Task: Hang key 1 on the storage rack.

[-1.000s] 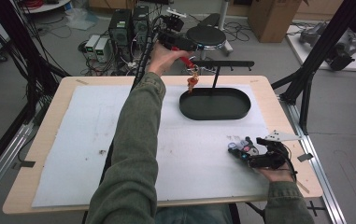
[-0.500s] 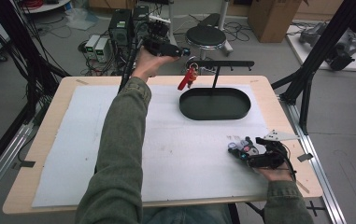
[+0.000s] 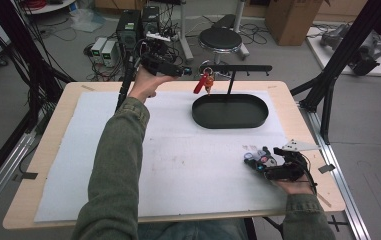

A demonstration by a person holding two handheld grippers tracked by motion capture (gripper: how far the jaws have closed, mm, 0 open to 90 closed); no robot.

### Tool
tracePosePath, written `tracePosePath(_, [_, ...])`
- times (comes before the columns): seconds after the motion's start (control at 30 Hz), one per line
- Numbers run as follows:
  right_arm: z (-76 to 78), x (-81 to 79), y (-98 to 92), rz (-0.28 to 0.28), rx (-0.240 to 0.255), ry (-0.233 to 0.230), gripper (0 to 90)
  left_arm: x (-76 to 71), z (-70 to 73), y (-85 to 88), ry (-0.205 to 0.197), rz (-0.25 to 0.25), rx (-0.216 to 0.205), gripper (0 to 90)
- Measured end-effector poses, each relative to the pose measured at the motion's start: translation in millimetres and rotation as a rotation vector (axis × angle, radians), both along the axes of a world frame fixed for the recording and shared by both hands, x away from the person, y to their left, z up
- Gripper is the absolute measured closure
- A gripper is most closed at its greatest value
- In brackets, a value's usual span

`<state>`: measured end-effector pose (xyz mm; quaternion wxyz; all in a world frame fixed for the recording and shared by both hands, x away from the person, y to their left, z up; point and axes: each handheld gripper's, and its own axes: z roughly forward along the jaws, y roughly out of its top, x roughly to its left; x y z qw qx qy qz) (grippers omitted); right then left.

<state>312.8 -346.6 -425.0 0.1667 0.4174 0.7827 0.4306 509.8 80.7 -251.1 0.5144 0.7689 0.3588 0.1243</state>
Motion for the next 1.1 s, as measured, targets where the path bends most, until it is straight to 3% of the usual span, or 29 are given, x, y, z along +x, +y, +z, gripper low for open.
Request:
tracePosePath(0.27, [-0.2, -0.8, -0.2, 0.0, -0.008, 0.001, 0.9, -8.9, -7.2, 8.9, 0.001, 0.003, 0.014, 1.7])
tracePosePath(0.4, [-0.1, -1.5, 0.2, -0.001, -0.007, 0.003, 0.9, -17.1, -10.9, 12.9, -0.036, 0.014, 0.024, 1.7])
tracePosePath(0.63, [0.0, -2.2, 0.5, -0.001, -0.009, 0.006, 0.8, -30.8, -22.5, 21.1, -0.033, 0.004, 0.076, 1.7])
tracePosePath(1.1, [-1.1, -2.0, 1.8, -0.009, -0.027, 0.011, 0.9, -58.8, -47.2, 46.0, -0.009, 0.003, 0.115, 1.7])
